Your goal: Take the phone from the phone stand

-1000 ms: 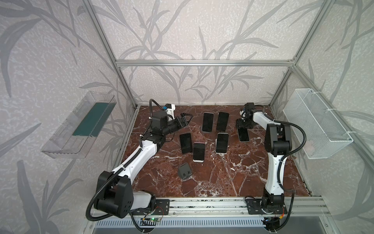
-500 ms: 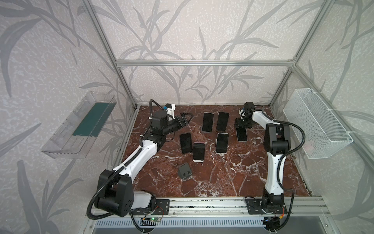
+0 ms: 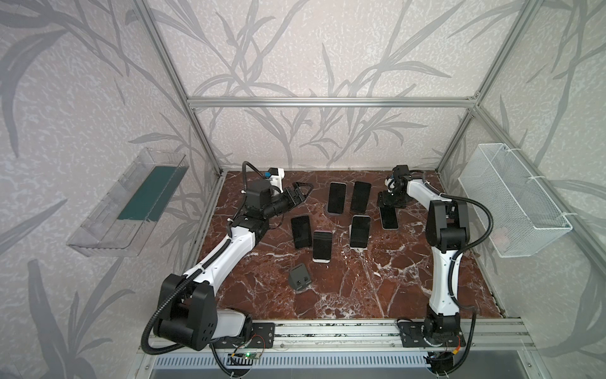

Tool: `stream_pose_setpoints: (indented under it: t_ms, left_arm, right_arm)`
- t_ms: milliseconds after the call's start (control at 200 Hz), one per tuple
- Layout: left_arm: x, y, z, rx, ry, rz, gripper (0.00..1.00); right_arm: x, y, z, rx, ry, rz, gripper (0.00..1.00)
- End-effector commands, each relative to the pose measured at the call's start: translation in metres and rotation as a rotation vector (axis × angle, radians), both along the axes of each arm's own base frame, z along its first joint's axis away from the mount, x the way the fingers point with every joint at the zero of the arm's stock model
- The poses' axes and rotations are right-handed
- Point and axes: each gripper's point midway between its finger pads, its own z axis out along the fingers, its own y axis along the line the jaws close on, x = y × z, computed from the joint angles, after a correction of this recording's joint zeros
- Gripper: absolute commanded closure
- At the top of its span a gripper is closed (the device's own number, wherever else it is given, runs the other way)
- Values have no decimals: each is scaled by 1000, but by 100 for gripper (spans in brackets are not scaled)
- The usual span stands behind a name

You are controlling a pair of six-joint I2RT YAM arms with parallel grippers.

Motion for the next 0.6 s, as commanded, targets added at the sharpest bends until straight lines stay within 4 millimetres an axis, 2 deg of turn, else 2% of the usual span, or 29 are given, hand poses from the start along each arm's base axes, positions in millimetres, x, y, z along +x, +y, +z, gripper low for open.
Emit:
stream_pose_setpoints:
  t_ms: [0, 225, 350, 480, 595]
  left_arm:
    - [0, 0, 1, -23, -4, -4, 11]
    - [-1, -2, 6, -47, -7, -16, 11]
    - [-1, 0, 6, -42, -9, -7, 11]
    - [-2, 1, 12, -45, -21, -5, 11]
    - [-2, 9, 15, -29, -35, 22, 11]
  right_arm:
    - [-20, 3, -24, 16, 118, -34, 21]
    - [-20, 2, -26, 11, 134, -43, 20]
    - [-19, 1, -20, 1, 122, -44, 20]
    - [-14, 1, -2, 13, 81, -55, 19]
    - [-7, 3, 23, 29, 30, -59, 16]
